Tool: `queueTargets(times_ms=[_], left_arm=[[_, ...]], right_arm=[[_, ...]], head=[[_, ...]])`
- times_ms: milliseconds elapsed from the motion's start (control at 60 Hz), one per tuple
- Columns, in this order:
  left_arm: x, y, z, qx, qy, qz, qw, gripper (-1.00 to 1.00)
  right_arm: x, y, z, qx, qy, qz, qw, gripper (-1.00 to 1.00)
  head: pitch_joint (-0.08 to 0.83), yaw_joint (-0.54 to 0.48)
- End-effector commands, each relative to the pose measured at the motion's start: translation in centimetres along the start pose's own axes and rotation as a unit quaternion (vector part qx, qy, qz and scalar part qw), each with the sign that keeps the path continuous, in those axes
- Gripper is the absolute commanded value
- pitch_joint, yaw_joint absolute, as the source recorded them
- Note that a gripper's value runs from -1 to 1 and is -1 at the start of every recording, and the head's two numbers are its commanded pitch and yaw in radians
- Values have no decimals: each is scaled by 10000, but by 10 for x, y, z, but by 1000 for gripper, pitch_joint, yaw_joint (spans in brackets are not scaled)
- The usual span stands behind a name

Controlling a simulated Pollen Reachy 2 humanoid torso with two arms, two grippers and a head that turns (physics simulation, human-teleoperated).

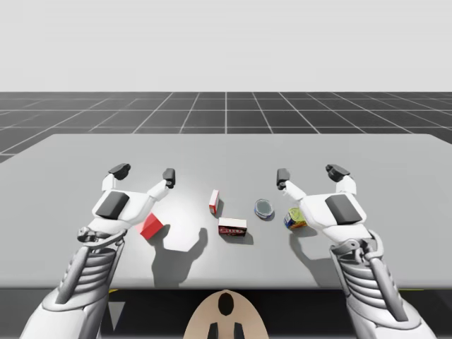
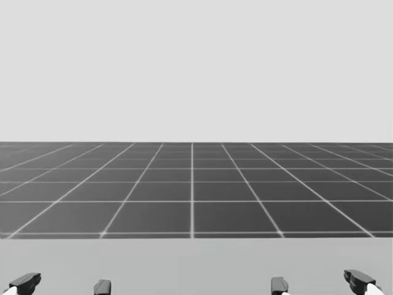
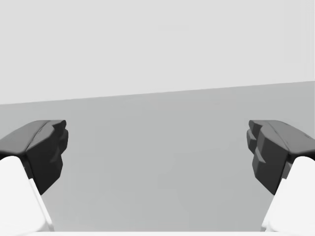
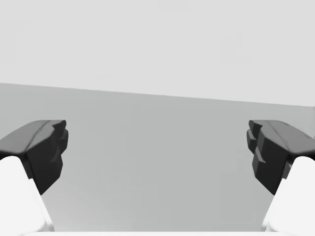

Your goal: Find the red cube and pick it up.

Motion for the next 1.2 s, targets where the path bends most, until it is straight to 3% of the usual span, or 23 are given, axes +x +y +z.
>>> queueTargets(times_ms=[17,167,350,633,967,1200], left_arm=[[-1,-2,0,17,-7,-1,10000,-1000],[-1,-2,0,30,-10,-22,10000,-1000],[-1,-1,0,49,-22,-64,10000,-1000],[0,1,-1,86,-12,-87,9999,-1000],[-1,2,-2,147,25,-103,9998,-1000],[-1,3,-3,147,35,-89,9998,-1000]], right_arm=[[-2,4,2,-134,6,27,9999,-1000],[-1,4,0,-26,107,-15,9999,-1000],[-2,5,0,-59,128,-8,9999,-1000],[-2,6,0,7,93,68,9999,-1000],[-2,8,2,156,113,74,9998,-1000],[-2,8,2,195,138,33,9997,-1000]], head=[[-6,-16],[62,-13],[265,-7],[470,26],[658,280],[708,394]])
